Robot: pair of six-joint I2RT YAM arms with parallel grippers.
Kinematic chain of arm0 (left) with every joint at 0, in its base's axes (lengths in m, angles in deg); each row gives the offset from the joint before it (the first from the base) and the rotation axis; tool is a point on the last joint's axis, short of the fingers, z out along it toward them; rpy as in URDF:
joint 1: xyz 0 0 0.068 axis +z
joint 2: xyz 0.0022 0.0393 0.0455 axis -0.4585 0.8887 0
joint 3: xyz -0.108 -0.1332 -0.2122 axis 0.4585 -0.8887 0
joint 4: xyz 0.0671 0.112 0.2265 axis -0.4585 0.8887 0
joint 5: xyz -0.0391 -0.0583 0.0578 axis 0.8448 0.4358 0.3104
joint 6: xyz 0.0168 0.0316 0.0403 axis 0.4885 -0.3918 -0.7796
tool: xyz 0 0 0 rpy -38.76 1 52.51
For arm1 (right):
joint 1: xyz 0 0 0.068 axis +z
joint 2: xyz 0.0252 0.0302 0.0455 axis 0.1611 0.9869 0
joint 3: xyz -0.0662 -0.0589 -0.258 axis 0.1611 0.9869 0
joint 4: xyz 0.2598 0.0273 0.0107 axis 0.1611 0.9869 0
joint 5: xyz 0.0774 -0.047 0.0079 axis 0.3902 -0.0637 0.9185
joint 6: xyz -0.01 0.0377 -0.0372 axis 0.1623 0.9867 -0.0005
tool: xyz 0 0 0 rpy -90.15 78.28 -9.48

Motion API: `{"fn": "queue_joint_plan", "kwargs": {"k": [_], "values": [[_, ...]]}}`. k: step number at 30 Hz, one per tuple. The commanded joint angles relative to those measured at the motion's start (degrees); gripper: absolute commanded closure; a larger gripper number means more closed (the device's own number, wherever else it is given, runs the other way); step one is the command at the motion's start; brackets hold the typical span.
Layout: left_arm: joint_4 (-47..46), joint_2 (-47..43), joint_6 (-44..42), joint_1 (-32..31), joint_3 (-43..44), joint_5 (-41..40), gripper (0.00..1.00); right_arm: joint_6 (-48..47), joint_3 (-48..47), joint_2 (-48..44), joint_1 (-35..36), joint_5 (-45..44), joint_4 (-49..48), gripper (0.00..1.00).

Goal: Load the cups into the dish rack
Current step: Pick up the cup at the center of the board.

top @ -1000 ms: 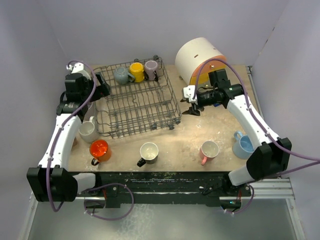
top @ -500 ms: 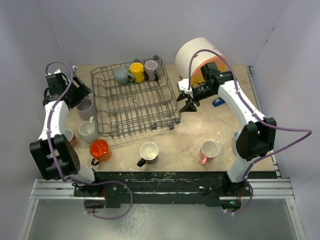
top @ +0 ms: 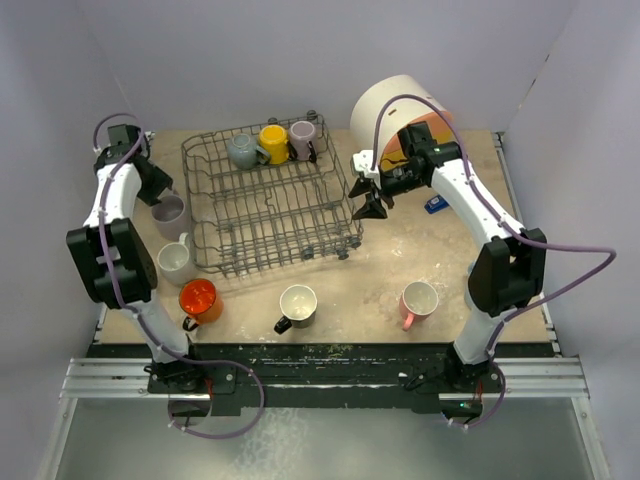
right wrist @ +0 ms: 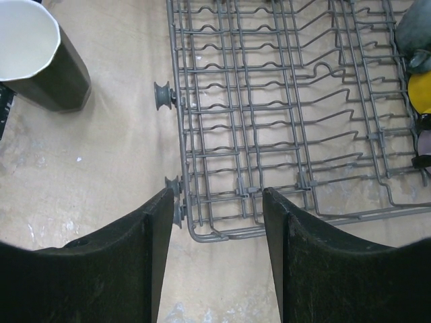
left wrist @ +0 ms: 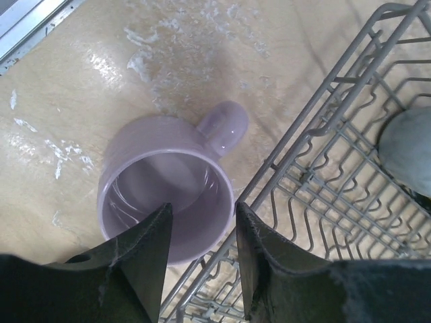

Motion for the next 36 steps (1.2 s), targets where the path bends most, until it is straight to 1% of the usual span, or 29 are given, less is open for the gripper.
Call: {"fn": "queue_joint_plan", "kwargs": {"k": [1, 4, 10, 18, 24, 27, 29, 33, 34, 36], "values": [[7.63, 4.94, 2.74, -3.67, 8.71, -8.42, 0.54, 4.22, -2.47, 0.60, 0.29, 2.72, -2.68, 0.42], [11.54, 8.79, 4.09, -4.91, 13.08, -10.16, 0.54, 5.12, -2.89, 1.15, 0.34, 2.93, -3.18, 0.42], [12.49, 11.40, 5.51, -6.80, 14.21, -14.16, 0.56, 5.91, -2.99, 1.56, 0.34, 2.72, -3.59, 0.42], [12.37, 15.64, 7.01, -6.82, 15.59, -13.63, 0.64, 6.29, -3.58, 2.32, 0.32, 2.82, -3.64, 0.42], [12.05, 18.07, 7.38, -6.80, 15.83, -12.96, 0.67, 6.37, -3.65, 2.59, 0.34, 2.67, -3.63, 0.42], [11.41, 18.22, 7.03, -6.85, 15.16, -13.28, 0.77, 6.35, -3.44, 2.47, 0.34, 2.61, -3.46, 0.42], [10.53, 17.80, 6.18, -6.80, 14.65, -13.60, 0.86, 6.35, -3.36, 2.37, 0.34, 2.42, -3.33, 0.42], [7.86, 16.14, 2.88, -6.83, 14.07, -14.96, 0.98, 6.34, -3.33, 2.32, 0.34, 2.37, -3.08, 0.42], [7.32, 15.54, 2.11, -6.82, 13.78, -15.71, 1.00, 6.37, -3.42, 2.33, 0.34, 2.40, -3.04, 0.42], [6.07, 13.96, 0.44, -6.83, 13.17, -17.30, 1.00, 6.34, -3.51, 2.33, 0.31, 2.59, -2.86, 0.42]]}}
